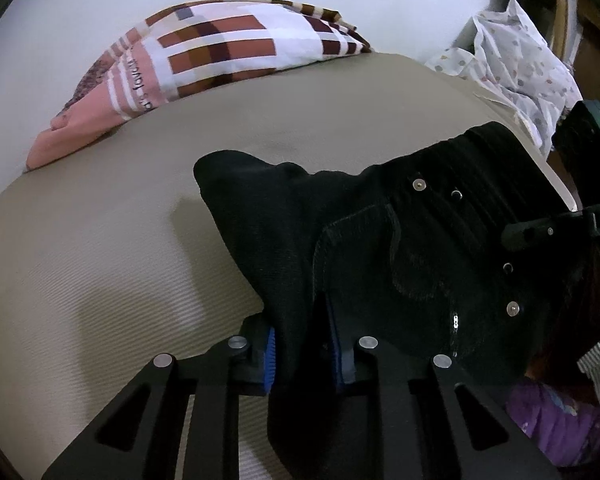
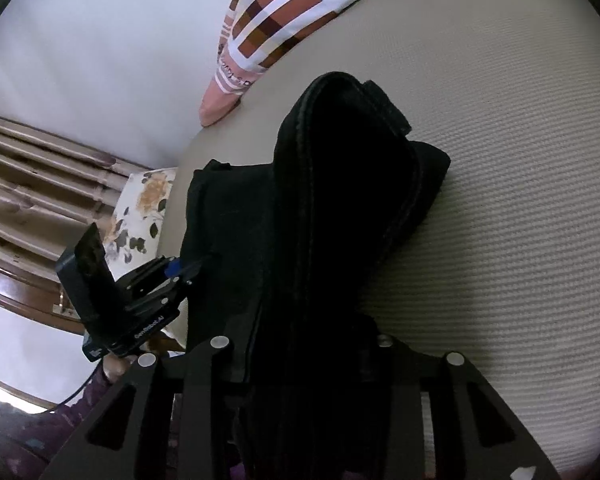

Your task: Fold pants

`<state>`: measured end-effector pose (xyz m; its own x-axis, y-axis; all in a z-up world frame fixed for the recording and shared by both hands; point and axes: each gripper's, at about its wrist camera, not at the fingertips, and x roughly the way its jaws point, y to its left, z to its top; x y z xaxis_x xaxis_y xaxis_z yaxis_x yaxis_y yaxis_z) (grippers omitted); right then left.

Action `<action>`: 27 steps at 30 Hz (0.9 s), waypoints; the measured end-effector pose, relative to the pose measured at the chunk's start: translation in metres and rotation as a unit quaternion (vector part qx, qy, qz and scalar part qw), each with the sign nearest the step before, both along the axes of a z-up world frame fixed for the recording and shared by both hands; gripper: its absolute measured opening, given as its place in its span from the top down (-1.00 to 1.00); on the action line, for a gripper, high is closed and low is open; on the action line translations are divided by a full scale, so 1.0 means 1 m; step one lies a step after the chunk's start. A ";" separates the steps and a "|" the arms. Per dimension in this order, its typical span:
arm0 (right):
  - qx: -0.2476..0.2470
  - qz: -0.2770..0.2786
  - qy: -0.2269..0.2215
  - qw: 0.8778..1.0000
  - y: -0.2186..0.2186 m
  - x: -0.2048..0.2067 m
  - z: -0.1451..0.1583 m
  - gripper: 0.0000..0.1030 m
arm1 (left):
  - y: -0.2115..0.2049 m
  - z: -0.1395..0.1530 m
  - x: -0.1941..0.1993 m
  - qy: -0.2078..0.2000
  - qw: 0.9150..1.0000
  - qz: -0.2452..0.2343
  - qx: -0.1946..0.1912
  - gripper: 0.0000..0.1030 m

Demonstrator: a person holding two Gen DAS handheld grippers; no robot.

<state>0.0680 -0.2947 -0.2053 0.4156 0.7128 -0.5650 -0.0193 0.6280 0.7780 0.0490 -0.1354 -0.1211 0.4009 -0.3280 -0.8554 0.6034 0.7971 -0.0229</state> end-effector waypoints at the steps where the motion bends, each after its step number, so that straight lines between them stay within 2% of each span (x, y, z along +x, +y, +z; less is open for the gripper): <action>1: 0.001 0.002 -0.001 1.000 0.002 0.001 0.000 0.40 | 0.003 0.001 0.000 -0.002 1.000 0.003 0.000 0.59; 27: 0.022 0.037 -0.014 0.999 0.066 0.025 0.005 0.40 | 0.073 0.021 0.009 -0.026 0.997 0.071 -0.008 0.62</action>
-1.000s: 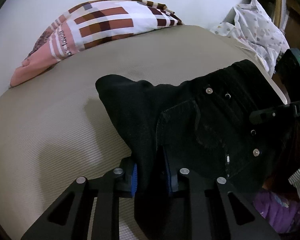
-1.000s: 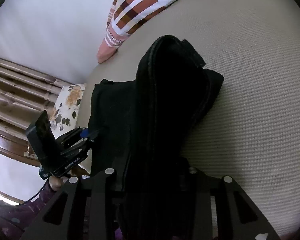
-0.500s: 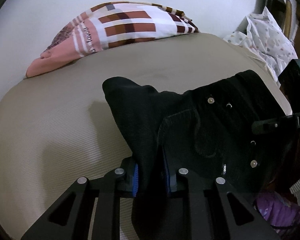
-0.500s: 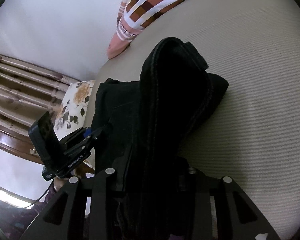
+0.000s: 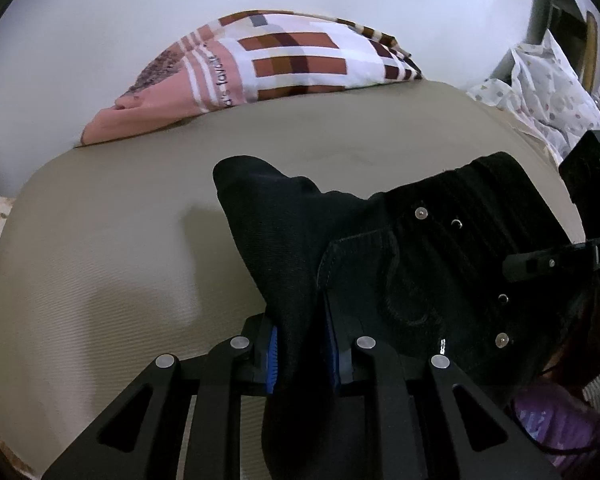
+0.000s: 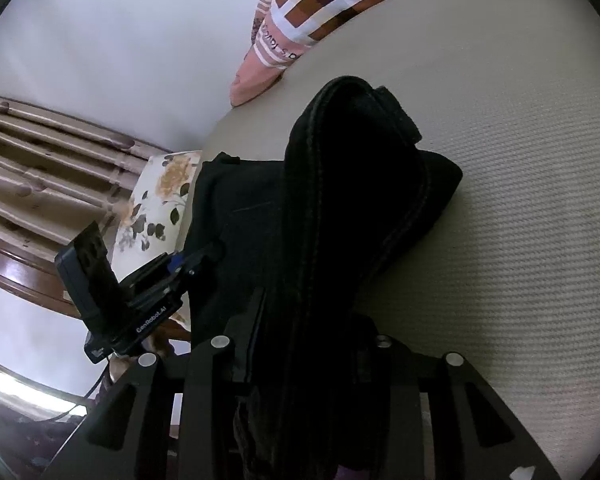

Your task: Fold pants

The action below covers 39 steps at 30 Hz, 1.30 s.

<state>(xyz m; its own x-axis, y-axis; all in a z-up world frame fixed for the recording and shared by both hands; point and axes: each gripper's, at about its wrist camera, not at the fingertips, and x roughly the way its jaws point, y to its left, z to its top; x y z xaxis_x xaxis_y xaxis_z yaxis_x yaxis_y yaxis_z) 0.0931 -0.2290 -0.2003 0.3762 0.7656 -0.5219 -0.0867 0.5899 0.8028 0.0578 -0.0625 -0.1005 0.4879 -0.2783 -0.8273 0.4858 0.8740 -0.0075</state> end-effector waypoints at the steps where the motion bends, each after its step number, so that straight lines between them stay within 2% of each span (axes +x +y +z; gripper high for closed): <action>1: 0.001 0.002 -0.001 1.000 0.003 0.001 0.000 0.40 | 0.003 0.001 0.001 -0.001 1.000 0.004 -0.001 0.62; 12: 0.003 0.023 -0.010 1.000 0.029 0.015 0.004 0.40 | 0.037 0.008 0.013 -0.009 0.999 0.046 -0.010 0.62; 20: -0.004 0.038 -0.020 0.999 0.040 0.025 0.010 0.40 | 0.053 0.014 0.024 -0.018 0.998 0.060 -0.006 0.62; 39: -0.001 0.064 -0.045 0.997 0.070 0.061 0.023 0.40 | 0.097 0.028 0.072 -0.040 0.993 0.108 -0.012 0.62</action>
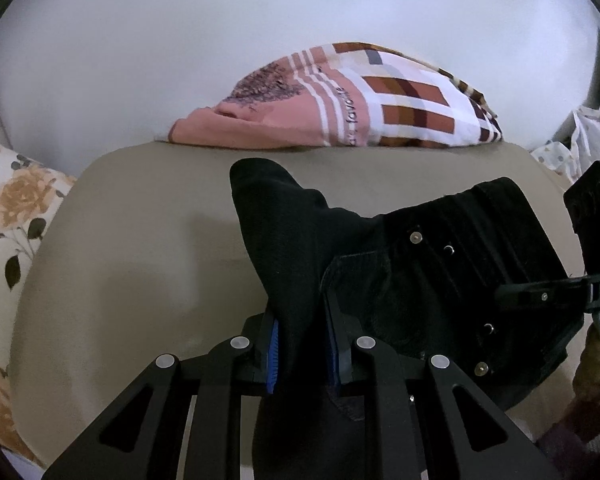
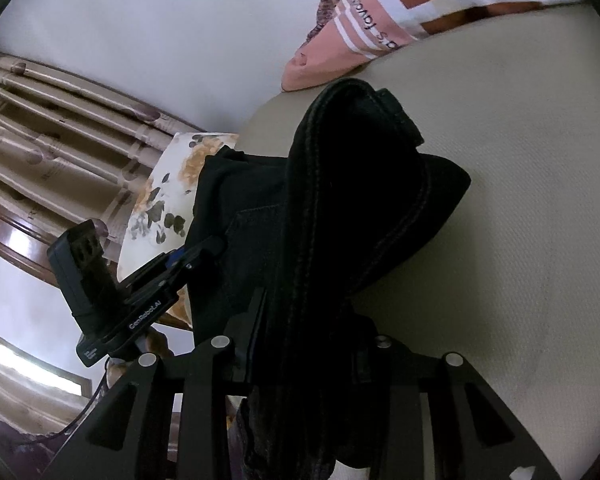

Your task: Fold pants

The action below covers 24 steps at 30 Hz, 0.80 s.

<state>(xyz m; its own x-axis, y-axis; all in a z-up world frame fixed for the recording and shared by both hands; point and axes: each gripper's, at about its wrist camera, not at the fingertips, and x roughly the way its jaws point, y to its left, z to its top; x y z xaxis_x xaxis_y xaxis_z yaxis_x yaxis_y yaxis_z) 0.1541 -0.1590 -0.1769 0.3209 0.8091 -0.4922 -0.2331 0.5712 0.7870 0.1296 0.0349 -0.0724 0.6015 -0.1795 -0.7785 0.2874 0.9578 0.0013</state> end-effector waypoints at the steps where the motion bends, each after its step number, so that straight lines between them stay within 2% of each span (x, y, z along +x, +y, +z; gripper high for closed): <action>1: 0.000 0.001 -0.002 1.000 0.002 0.004 0.001 0.40 | 0.002 0.001 0.003 -0.001 1.000 0.002 -0.001 0.62; 24: -0.004 0.019 -0.035 0.999 0.015 0.076 0.011 0.41 | 0.042 0.005 0.095 -0.031 0.998 0.050 -0.014 0.62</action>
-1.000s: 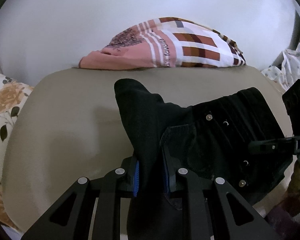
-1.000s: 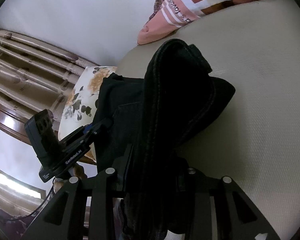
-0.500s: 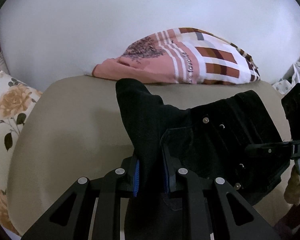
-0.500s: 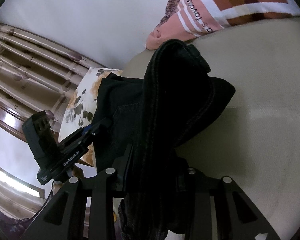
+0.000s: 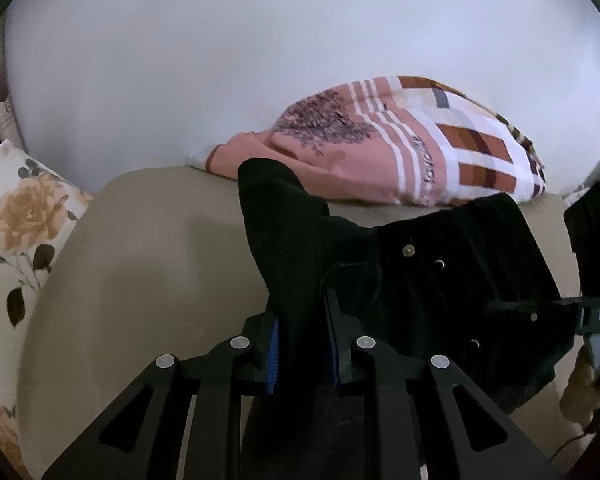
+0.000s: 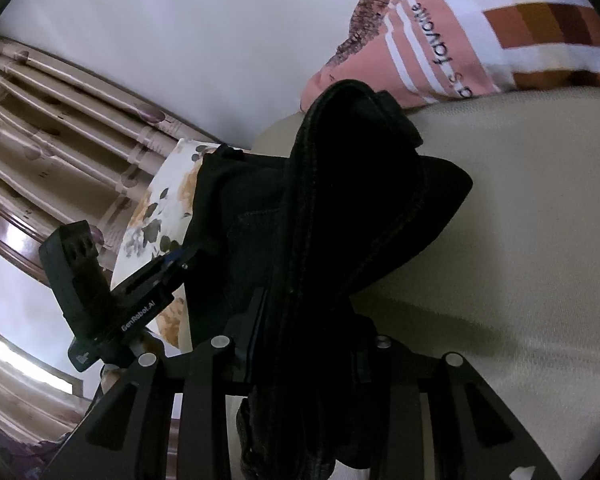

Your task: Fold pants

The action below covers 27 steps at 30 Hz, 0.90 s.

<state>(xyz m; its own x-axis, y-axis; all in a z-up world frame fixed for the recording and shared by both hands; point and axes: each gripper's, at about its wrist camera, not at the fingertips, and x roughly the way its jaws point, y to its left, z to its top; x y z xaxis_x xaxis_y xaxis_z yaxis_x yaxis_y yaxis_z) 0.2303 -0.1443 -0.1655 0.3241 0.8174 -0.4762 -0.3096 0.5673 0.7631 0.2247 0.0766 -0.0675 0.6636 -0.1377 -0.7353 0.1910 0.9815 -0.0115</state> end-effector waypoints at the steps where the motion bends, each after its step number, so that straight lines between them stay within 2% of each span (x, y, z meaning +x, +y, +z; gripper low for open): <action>1: 0.001 -0.001 -0.002 1.000 -0.001 0.002 0.000 0.41 | 0.001 0.000 0.004 -0.002 1.000 0.001 0.001 0.62; 11: 0.004 -0.008 -0.005 1.000 -0.014 0.022 -0.004 0.41 | 0.008 -0.005 0.041 -0.006 1.000 0.008 0.008 0.62; 27: 0.004 -0.015 -0.006 1.000 -0.020 0.039 -0.003 0.41 | 0.022 -0.022 0.073 0.000 1.000 0.024 0.012 0.62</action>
